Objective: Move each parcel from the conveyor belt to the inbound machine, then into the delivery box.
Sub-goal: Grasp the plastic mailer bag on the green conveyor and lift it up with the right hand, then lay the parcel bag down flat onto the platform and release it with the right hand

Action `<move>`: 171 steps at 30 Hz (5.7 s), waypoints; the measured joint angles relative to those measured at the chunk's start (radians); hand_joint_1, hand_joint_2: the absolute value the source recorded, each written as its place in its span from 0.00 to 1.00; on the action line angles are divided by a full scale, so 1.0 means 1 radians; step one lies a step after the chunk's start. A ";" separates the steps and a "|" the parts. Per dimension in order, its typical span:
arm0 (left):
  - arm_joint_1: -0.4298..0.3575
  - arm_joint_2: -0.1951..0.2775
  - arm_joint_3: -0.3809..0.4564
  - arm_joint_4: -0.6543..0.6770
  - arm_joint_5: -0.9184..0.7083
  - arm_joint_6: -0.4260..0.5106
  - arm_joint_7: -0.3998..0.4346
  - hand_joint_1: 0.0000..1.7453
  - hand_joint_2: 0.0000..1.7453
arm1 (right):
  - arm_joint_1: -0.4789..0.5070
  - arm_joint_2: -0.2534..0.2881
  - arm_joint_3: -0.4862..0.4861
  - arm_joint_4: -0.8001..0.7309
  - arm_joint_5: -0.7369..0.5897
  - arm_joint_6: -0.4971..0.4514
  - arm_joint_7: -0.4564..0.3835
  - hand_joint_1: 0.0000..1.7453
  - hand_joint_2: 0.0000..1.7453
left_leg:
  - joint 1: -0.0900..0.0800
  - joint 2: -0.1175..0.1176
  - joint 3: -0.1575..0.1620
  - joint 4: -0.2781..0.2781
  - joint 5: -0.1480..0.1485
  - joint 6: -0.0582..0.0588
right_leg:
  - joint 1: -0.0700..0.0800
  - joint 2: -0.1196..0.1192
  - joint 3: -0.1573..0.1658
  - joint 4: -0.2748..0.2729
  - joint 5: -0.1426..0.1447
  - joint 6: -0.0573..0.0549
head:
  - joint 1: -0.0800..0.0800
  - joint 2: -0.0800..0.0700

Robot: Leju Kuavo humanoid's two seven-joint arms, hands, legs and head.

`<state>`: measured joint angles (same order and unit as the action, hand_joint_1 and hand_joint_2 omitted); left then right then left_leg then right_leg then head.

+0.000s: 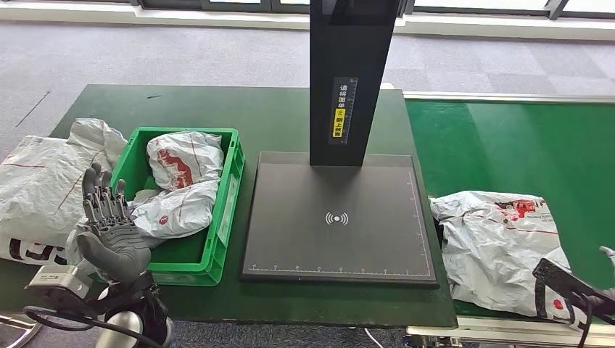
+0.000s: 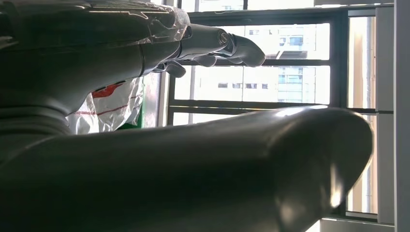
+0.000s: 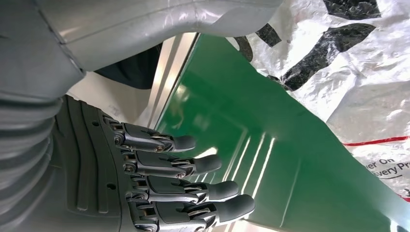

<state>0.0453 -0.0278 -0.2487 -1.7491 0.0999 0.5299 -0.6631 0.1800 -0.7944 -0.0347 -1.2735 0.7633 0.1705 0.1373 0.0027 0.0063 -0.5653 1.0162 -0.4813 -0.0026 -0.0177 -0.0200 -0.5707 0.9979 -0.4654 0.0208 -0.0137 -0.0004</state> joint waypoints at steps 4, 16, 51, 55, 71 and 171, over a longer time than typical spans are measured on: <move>0.001 0.001 0.000 -0.002 0.000 0.000 0.000 0.00 0.00 | -0.002 -0.002 0.000 0.006 0.000 0.000 0.000 0.00 1.00 | 0.000 0.000 0.000 0.000 0.000 0.000 | 0.000 0.000 0.000 0.000 0.000 0.000 | 0.000 0.000; 0.028 0.010 0.000 -0.024 0.021 0.009 -0.010 0.00 0.00 | -0.101 0.001 0.013 0.100 0.036 -0.001 -0.008 0.00 1.00 | 0.000 0.004 0.001 0.000 0.000 0.000 | 0.000 0.003 0.000 0.000 0.000 0.000 | 0.000 0.000; -0.011 0.033 -0.033 0.091 0.089 0.042 0.005 0.00 0.00 | -0.288 0.163 0.299 0.294 -0.091 0.176 -0.076 1.00 1.00 | 0.001 0.002 0.000 0.000 0.001 -0.001 | 0.001 0.002 -0.001 0.002 0.001 -0.001 | 0.000 0.000; -0.011 0.034 -0.033 0.093 0.091 0.041 0.005 0.00 0.00 | -0.281 0.151 0.330 0.273 -0.089 0.164 -0.095 1.00 1.00 | 0.001 0.002 0.000 0.000 0.001 -0.001 | 0.001 0.002 -0.001 0.002 0.001 -0.001 | 0.000 0.000; 0.041 0.033 -0.032 0.038 0.064 0.047 0.030 0.00 0.00 | -0.293 0.236 0.332 0.166 0.009 -0.304 -0.138 1.00 1.00 | 0.001 0.002 0.000 0.000 0.001 -0.001 | 0.001 0.002 -0.001 0.003 0.000 -0.001 | 0.000 0.000; 0.064 -0.003 -0.116 -0.084 -0.290 0.042 0.348 0.00 0.00 | 0.017 0.651 0.510 -0.512 -0.284 -0.477 -0.304 0.00 1.00 | 0.004 0.006 -0.001 -0.001 -0.001 -0.007 | 0.003 0.006 -0.006 0.004 -0.001 -0.007 | 0.000 0.000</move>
<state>0.1092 -0.0303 -0.3652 -1.8332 -0.1905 0.5718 -0.3151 0.1969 -0.1436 0.4751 -1.7850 0.4794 -0.3064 -0.1670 0.0064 0.0118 -0.5667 1.0155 -0.4826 -0.0092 -0.0143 -0.0145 -0.5763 1.0016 -0.4668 0.0137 -0.0141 -0.0004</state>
